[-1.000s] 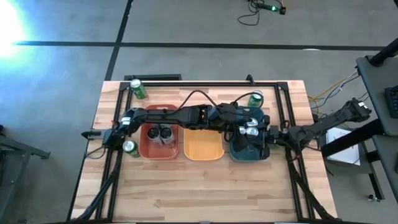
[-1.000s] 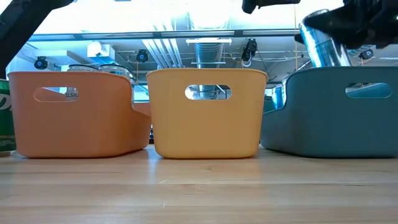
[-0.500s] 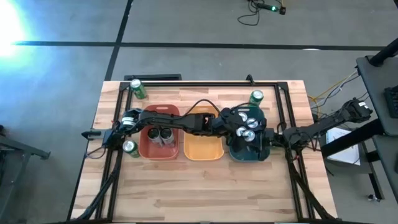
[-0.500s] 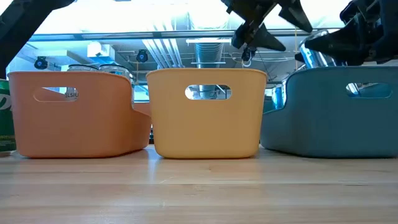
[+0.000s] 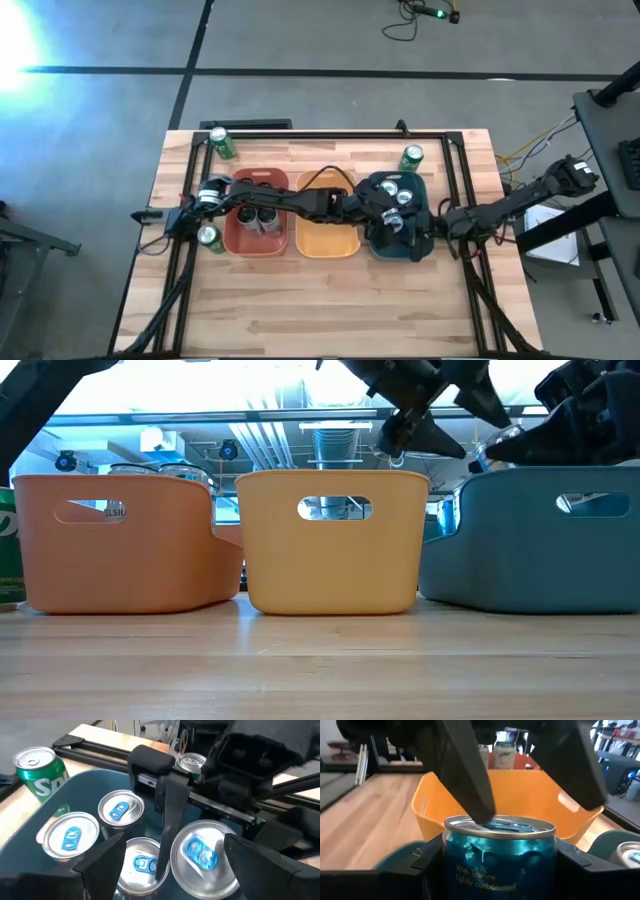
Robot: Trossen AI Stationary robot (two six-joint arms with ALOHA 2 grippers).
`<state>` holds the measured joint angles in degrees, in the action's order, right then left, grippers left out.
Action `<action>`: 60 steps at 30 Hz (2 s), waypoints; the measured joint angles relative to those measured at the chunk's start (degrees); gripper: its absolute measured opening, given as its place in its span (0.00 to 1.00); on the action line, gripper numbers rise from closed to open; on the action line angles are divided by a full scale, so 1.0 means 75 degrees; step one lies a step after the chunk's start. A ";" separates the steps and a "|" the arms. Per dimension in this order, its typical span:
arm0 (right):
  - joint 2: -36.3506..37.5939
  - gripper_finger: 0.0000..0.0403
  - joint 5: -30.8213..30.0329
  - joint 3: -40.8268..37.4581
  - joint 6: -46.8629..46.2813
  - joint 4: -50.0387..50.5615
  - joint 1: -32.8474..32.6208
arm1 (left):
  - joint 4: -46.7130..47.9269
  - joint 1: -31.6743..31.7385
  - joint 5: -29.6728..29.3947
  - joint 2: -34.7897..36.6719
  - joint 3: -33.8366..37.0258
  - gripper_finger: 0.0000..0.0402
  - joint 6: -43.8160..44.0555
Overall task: Sort soda cans
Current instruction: Put the blue soda can into the blue bin
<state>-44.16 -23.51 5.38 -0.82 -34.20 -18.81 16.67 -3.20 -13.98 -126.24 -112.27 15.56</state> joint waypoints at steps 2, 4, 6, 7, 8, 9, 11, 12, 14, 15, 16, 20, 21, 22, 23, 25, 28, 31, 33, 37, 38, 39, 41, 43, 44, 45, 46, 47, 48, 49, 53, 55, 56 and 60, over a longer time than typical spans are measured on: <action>-0.0204 0.58 -0.0005 0.0115 -0.0036 0.0125 0.0000 | -0.0020 -0.0014 0.0049 -0.0196 -0.0136 0.80 -0.0010; -0.0359 0.58 -0.0001 0.0176 0.0018 0.0195 -0.0008 | 0.0094 -0.0026 0.0240 -0.0390 -0.0341 0.80 -0.0131; -0.0473 0.58 0.0018 0.0232 -0.0008 0.0156 -0.0006 | 0.0346 -0.0041 0.0283 -0.0543 -0.0637 0.80 -0.0227; -0.0507 0.58 0.0020 0.0234 -0.0025 0.0147 -0.0006 | 0.0499 -0.0045 0.0287 -0.0622 -0.0795 0.80 -0.0298; -0.0528 0.58 0.0017 0.0234 -0.0048 0.0129 -0.0006 | 0.0665 -0.0047 0.0291 -0.0682 -0.0952 0.80 -0.0363; -0.0530 0.59 0.0020 0.0234 -0.0085 0.0114 -0.0006 | 0.0810 -0.0047 0.0291 -0.0716 -0.1089 0.80 -0.0424; -0.0528 0.59 -0.0002 0.0234 -0.0104 0.0096 -0.0006 | 0.0924 -0.0041 0.0299 -0.0782 -0.1257 0.80 -0.0584; -0.0525 0.59 -0.0010 0.0234 -0.0107 0.0084 -0.0006 | 0.0926 -0.0041 0.0303 -0.0798 -0.1307 0.80 -0.0654; -0.0524 0.59 -0.0017 0.0237 -0.0105 0.0071 -0.0006 | 0.0920 -0.0041 0.0309 -0.0809 -0.1326 0.80 -0.0700; -0.0528 0.58 -0.0025 0.0243 -0.0109 0.0071 -0.0006 | 0.0909 -0.0041 0.0312 -0.0809 -0.1307 0.80 -0.0701; -0.0531 0.58 -0.0032 0.0246 -0.0112 0.0071 -0.0006 | 0.0890 -0.0041 0.0312 -0.0809 -0.1262 0.80 -0.0676; -0.0536 0.59 -0.0038 0.0246 -0.0138 0.0127 -0.0006 | 0.0788 -0.0041 0.0332 -0.0803 -0.1126 0.80 -0.0567; -0.0536 0.60 -0.0041 0.0246 -0.0154 0.0124 -0.0006 | 0.0764 -0.0041 0.0334 -0.0800 -0.1111 0.80 -0.0578; -0.0536 0.60 -0.0042 0.0249 -0.0167 0.0122 -0.0004 | 0.0729 -0.0041 0.0335 -0.0802 -0.1102 0.80 -0.0580; -0.0536 0.60 -0.0045 0.0252 -0.0170 0.0120 -0.0003 | 0.0702 -0.0041 0.0336 -0.0807 -0.1096 0.80 -0.0578; -0.0539 0.60 -0.0064 0.0258 -0.0175 0.0117 0.0000 | 0.0684 -0.0041 0.0335 -0.0812 -0.1090 0.80 -0.0584; -0.0530 0.58 -0.0064 0.0258 -0.0211 0.0116 0.0000 | 0.0669 -0.0046 0.0336 -0.0812 -0.1074 0.80 -0.0616; -0.0527 0.59 -0.0062 0.0259 -0.0302 0.0124 0.0000 | 0.0648 -0.0048 0.0335 -0.0812 -0.1055 0.80 -0.0688; -0.0526 0.61 -0.0064 0.0266 -0.0388 0.0171 -0.0003 | 0.0664 -0.0047 0.0340 -0.0812 -0.1055 0.80 -0.0717; -0.0457 0.64 -0.0063 0.0609 -0.0587 0.1090 -0.0003 | 0.0975 -0.0050 0.0364 -0.0840 -0.1089 0.80 -0.0818; -0.0426 0.63 -0.0042 0.0763 -0.0675 0.1429 0.0000 | 0.1049 -0.0050 0.0361 -0.0841 -0.1136 0.80 -0.0835; -0.0391 0.63 -0.0029 0.0910 -0.0731 0.1742 0.0000 | 0.1098 -0.0050 0.0358 -0.0841 -0.1177 0.80 -0.0850; -0.0308 0.61 -0.0009 0.1167 -0.0743 0.2339 0.0000 | 0.1217 -0.0050 0.0353 -0.0838 -0.1293 0.80 -0.0852; -0.0247 0.58 -0.0011 0.1317 -0.0775 0.2749 -0.0003 | 0.1314 -0.0047 0.0352 -0.0838 -0.1404 0.80 -0.0870; -0.0214 0.57 -0.0019 0.1349 -0.0792 0.2889 -0.0003 | 0.1310 -0.0048 0.0350 -0.0838 -0.1443 0.80 -0.0895; -0.0178 0.56 -0.0024 0.1366 -0.0847 0.2992 -0.0001 | 0.1305 -0.0050 0.0347 -0.0838 -0.1483 0.80 -0.0913; -0.0152 0.55 -0.0035 0.1379 -0.0916 0.3064 0.0001 | 0.1336 -0.0048 0.0341 -0.0838 -0.1545 0.80 -0.0927; -0.0128 0.54 -0.0038 0.1389 -0.0935 0.3113 0.0003 | 0.1406 -0.0047 0.0337 -0.0838 -0.1610 0.80 -0.0939; -0.0092 0.54 -0.0031 0.1391 -0.0941 0.3160 0.0000 | 0.1499 -0.0047 0.0332 -0.0838 -0.1683 0.80 -0.0964; -0.0054 0.53 -0.0015 0.1392 -0.0941 0.3204 0.0000 | 0.1573 -0.0047 0.0329 -0.0838 -0.1751 0.80 -0.0989; 0.0053 0.53 -0.0004 0.1616 -0.0964 0.3625 0.0000 | 0.2080 -0.0044 0.0318 -0.0835 -0.2222 0.80 -0.0998; 0.0080 0.53 -0.0005 0.1889 -0.0963 0.4026 0.0000 | 0.2610 -0.0038 0.0317 -0.0834 -0.2610 0.80 -0.1026; 0.0082 0.53 -0.0006 0.2052 -0.0962 0.4298 0.0000 | 0.2935 -0.0038 0.0314 -0.0823 -0.2818 0.80 -0.1049; 0.0081 0.55 -0.0003 0.2770 -0.0961 0.5319 0.0000 | 0.3934 -0.0042 0.0322 -0.0482 -0.2802 0.79 -0.1206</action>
<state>-43.56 -23.53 26.15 -8.03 5.69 -18.81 46.18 -3.52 -11.56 -129.86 -133.29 6.51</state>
